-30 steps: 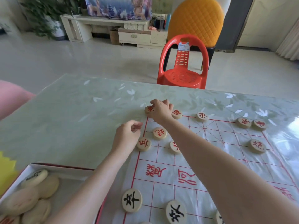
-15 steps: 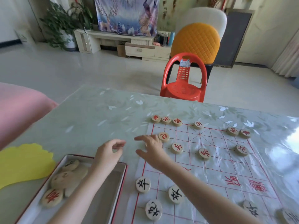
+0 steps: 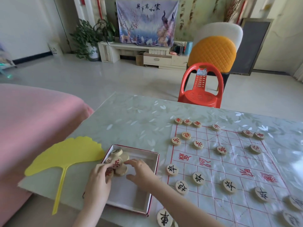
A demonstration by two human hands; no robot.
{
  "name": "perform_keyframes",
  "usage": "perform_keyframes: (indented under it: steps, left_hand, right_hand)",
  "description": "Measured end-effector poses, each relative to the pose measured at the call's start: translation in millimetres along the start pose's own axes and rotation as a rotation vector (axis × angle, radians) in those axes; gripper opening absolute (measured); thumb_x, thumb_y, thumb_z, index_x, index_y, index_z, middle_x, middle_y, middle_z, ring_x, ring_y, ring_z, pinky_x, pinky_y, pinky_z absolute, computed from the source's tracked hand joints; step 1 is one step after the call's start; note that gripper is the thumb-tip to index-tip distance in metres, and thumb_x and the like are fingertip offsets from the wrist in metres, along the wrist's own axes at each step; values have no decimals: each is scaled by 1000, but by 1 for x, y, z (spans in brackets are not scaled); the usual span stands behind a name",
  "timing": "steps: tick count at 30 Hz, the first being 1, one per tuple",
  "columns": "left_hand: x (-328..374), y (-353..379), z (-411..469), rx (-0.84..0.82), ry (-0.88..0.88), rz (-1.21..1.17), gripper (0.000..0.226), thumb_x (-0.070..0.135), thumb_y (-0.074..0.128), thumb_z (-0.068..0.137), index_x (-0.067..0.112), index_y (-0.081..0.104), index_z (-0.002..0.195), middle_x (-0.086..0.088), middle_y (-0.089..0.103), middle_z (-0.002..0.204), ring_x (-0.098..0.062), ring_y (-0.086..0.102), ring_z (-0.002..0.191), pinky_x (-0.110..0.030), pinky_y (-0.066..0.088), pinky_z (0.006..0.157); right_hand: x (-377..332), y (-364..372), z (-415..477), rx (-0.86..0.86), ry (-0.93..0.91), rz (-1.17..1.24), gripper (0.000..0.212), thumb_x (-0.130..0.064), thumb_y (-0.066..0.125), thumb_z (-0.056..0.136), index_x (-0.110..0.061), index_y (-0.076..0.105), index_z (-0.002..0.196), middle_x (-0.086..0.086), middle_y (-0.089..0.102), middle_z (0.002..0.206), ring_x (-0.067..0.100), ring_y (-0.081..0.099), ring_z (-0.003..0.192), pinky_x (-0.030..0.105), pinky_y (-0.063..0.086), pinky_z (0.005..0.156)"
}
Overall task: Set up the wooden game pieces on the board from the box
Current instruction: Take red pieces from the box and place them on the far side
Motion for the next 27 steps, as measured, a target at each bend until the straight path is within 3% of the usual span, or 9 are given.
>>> perform_keyframes:
  steps: [4, 9, 11, 14, 20, 25, 27]
  left_hand:
    - [-14, 1, 3, -44, -95, -15, 52, -5, 67, 73, 7, 55, 122, -15, 55, 119, -37, 57, 106, -44, 48, 84]
    - [-10, 6, 22, -75, 19, -10, 69, -6, 62, 75, 14, 41, 137, -7, 50, 133, -29, 50, 117, -40, 44, 93]
    - [-7, 10, 29, -110, 127, 24, 67, -12, 64, 68, 13, 52, 129, -4, 55, 129, -24, 49, 115, -39, 46, 95]
    - [-13, 16, 38, -114, 164, 115, 51, -9, 72, 62, 8, 66, 110, -9, 65, 112, -31, 59, 103, -39, 49, 90]
    - [-11, 18, 38, -108, 93, 22, 35, 2, 71, 73, 7, 66, 106, -9, 65, 108, -30, 56, 105, -33, 41, 89]
    - [-13, 10, 32, -36, 48, -109, 20, 14, 78, 70, 19, 68, 87, 1, 68, 88, -20, 62, 83, -23, 44, 67]
    - [-21, 10, 29, -51, -1, -215, 25, 14, 78, 70, 29, 64, 84, 2, 68, 87, -18, 64, 82, -28, 50, 70]
  right_hand:
    - [-12, 20, 10, 83, 19, -20, 55, -21, 62, 80, -18, 45, 133, 6, 46, 134, 26, 39, 126, 33, 31, 106]
    - [-15, 27, 20, 149, 73, -1, 48, -27, 60, 80, -15, 49, 126, 9, 48, 123, 27, 43, 118, 31, 34, 100]
    - [-16, 28, 22, 154, 65, -14, 46, -24, 61, 79, -10, 49, 121, 10, 50, 122, 28, 44, 117, 31, 35, 98]
    - [-14, 30, 22, 174, 46, -2, 42, -17, 58, 78, -8, 48, 118, 10, 51, 118, 29, 47, 114, 33, 37, 94]
    - [-11, 31, 13, 196, -20, -79, 46, -19, 57, 79, -10, 44, 121, 9, 58, 118, 29, 50, 112, 34, 37, 93]
    - [-7, 24, 1, 177, -97, -266, 39, -30, 47, 87, -7, 47, 120, 15, 65, 109, 33, 55, 106, 38, 37, 91]
    - [-4, 19, -3, 159, -84, -308, 38, -33, 38, 93, -9, 49, 120, 17, 66, 106, 35, 56, 103, 39, 37, 89]
Point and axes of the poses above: each hand's wrist, its own z-axis towards the middle knuckle, its own y-axis out of the palm, x = y × z, the point moved 2 cm from there along z, towards the middle knuckle
